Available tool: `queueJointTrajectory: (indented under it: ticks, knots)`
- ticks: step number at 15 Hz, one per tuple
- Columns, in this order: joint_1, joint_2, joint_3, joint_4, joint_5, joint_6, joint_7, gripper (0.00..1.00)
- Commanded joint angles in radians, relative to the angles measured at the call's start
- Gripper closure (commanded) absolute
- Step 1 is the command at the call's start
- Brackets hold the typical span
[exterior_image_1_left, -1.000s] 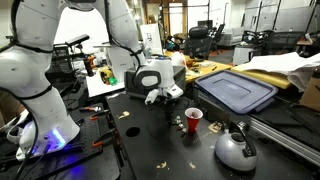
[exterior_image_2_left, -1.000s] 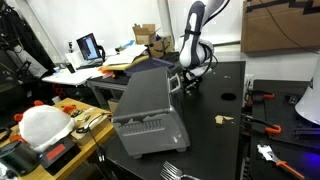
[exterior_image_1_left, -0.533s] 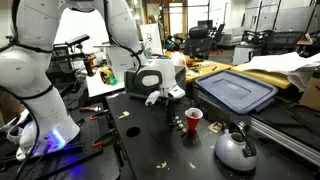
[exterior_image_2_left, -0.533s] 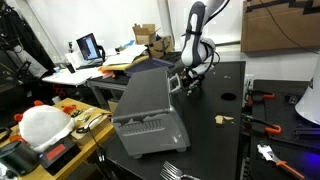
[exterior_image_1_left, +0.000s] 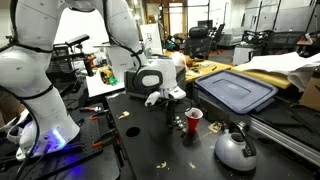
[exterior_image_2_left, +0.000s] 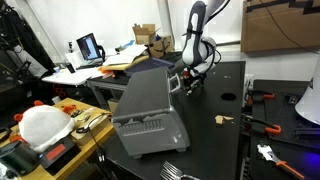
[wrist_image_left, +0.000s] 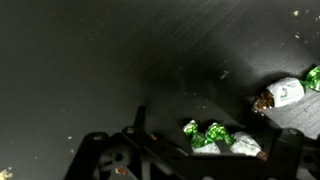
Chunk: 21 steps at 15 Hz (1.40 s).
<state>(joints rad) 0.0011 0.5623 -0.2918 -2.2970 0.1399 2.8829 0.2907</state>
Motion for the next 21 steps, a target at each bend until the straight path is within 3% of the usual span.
queueJointTrajectory:
  ticks: [1, 9, 13, 15, 21]
  knots:
    - [-0.05, -0.026, 0.056, -0.013, -0.032, -0.017, -0.084, 0.0]
    - [-0.129, -0.057, 0.145, -0.027, -0.048, -0.023, -0.209, 0.0]
    - [-0.071, -0.097, 0.1, -0.056, -0.094, -0.009, -0.178, 0.0]
    - [-0.078, -0.114, 0.112, -0.062, -0.099, -0.016, -0.188, 0.0]
    - [-0.144, -0.123, 0.207, -0.077, -0.042, -0.035, -0.228, 0.0]
